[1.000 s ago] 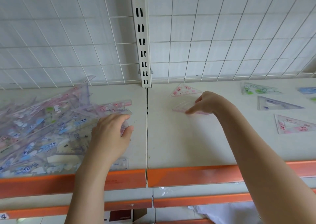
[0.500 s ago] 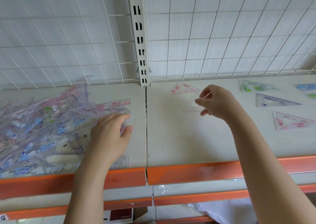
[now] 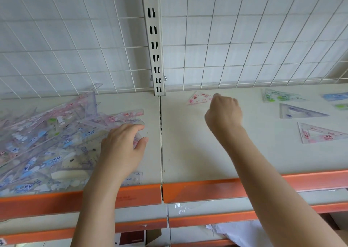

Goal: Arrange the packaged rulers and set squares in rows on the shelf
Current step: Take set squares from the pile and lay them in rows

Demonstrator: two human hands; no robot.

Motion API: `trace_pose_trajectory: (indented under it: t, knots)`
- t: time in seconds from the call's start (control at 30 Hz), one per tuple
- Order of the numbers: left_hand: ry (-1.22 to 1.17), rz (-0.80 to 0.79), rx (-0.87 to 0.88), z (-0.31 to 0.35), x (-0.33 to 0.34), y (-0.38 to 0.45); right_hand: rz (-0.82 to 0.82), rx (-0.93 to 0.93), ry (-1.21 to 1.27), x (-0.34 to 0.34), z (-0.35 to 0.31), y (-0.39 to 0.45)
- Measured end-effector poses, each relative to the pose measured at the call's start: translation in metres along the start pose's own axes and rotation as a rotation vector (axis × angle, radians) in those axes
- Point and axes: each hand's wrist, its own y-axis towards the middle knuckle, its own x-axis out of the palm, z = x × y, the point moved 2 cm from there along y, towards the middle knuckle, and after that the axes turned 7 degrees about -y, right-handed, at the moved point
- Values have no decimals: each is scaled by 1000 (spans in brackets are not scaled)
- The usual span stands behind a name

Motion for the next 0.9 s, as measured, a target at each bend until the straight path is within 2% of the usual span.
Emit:
trace_pose_trajectory:
  t: [0.17, 0.23, 0.33, 0.43, 0.5, 0.9]
  knots:
    - [0, -2, 4, 1, -1, -1, -89, -71, 192, 14, -9, 2]
    - [3, 1, 4, 0, -1, -2, -66, -92, 248, 13, -3, 5]
    - [0, -2, 0, -1, -1, -1, -65, -187, 149, 15, 18, 6]
    - [-2, -15, 4, 1, 1, 0, -210, -350, 24, 22, 37, 2]
    - [-6, -20, 12, 3, 3, 1, -273, -425, 28, 23, 42, -4]
    - [-15, -12, 26, 8, 9, 2, -248, -326, 39, 26, 23, -19]
